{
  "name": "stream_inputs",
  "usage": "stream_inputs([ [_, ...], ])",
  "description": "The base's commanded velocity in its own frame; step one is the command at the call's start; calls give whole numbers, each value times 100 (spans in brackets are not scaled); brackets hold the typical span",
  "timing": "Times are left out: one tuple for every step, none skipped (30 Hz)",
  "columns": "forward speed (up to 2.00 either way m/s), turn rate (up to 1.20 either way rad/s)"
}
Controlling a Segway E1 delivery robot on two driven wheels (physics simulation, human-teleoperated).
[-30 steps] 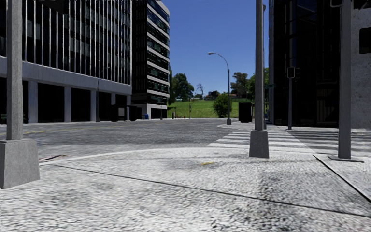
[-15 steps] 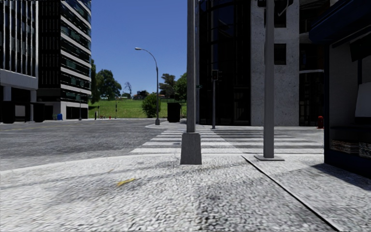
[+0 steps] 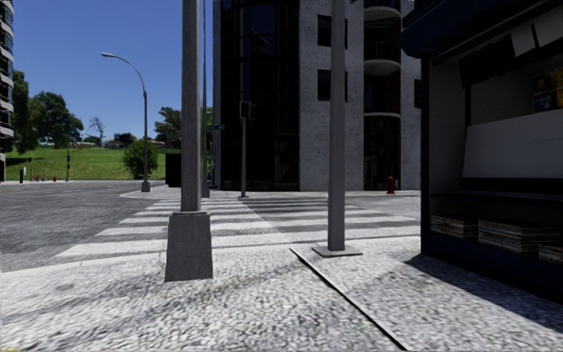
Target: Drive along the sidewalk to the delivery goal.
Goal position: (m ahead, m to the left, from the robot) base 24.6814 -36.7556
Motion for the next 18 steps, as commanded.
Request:
stream_inputs([
  [157, 0],
  [157, 0],
  [157, 0],
  [157, 0],
  [157, 0],
  [157, 0],
  [157, 0],
  [157, 0],
  [157, 0],
  [157, 0],
  [157, 0],
  [157, 0],
  [157, 0],
  [157, 0],
  [157, 0],
  [157, 0],
  [157, 0],
  [157, 0],
])
